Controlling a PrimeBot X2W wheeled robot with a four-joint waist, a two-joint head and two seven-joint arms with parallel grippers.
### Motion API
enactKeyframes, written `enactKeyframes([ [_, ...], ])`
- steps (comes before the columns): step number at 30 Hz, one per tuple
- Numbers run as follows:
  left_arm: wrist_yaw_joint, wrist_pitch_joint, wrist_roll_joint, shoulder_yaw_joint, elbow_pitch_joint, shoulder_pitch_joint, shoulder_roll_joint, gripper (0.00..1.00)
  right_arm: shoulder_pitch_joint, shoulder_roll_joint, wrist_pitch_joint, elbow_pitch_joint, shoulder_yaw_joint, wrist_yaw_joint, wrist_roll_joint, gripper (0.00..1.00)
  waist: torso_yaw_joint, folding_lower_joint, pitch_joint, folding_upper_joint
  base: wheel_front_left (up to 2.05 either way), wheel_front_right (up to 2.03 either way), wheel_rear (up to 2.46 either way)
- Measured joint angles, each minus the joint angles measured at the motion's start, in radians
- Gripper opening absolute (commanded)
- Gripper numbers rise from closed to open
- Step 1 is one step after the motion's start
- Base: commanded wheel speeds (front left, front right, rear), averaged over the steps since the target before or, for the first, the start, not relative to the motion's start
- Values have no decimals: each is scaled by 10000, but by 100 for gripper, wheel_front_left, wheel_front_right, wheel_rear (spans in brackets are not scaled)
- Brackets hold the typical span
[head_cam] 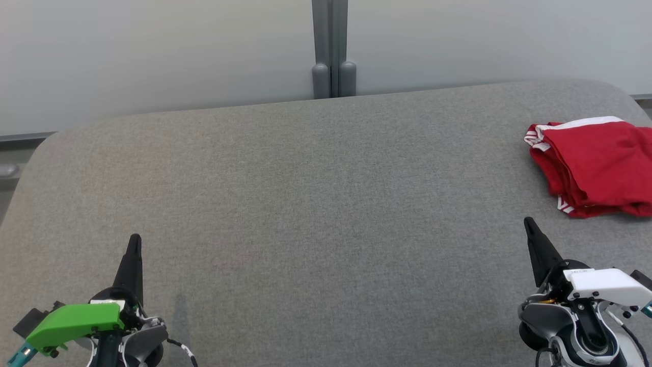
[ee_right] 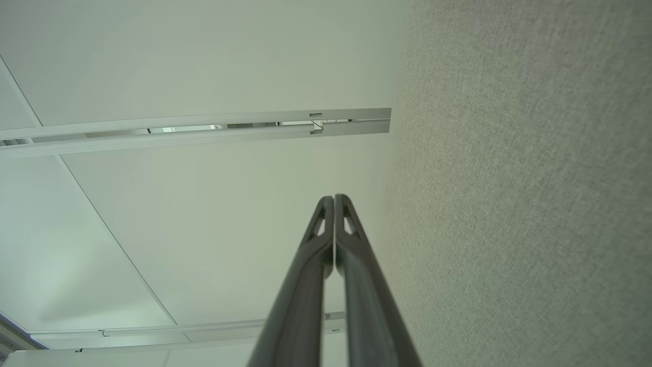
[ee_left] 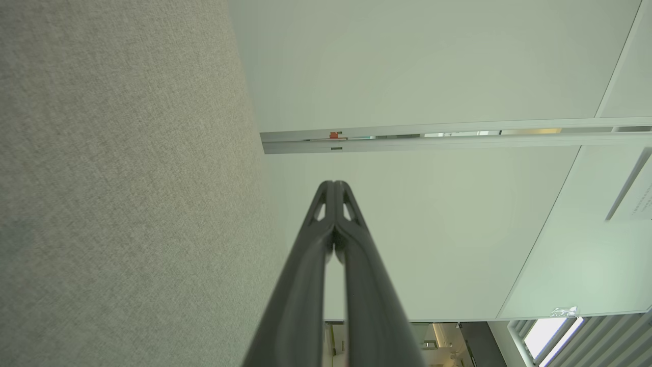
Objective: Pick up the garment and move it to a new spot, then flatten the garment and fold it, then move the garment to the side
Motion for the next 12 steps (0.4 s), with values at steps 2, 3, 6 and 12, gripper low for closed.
enactKeyframes([
  [2,0,0,2,0,0,-1,0,0,-1,0,0,-2,0,0,0,0,0,0,0,0,0,0,0],
  [3,0,0,0,0,0,-1,0,0,-1,0,0,-2,0,0,0,0,0,0,0,0,0,0,0],
  [6,0,0,0,0,0,-1,0,0,-1,0,0,-2,0,0,0,0,0,0,0,0,0,0,0],
  [12,0,0,2,2,0,-1,0,0,-2,0,0,-2,0,0,0,0,0,0,0,0,0,0,0],
])
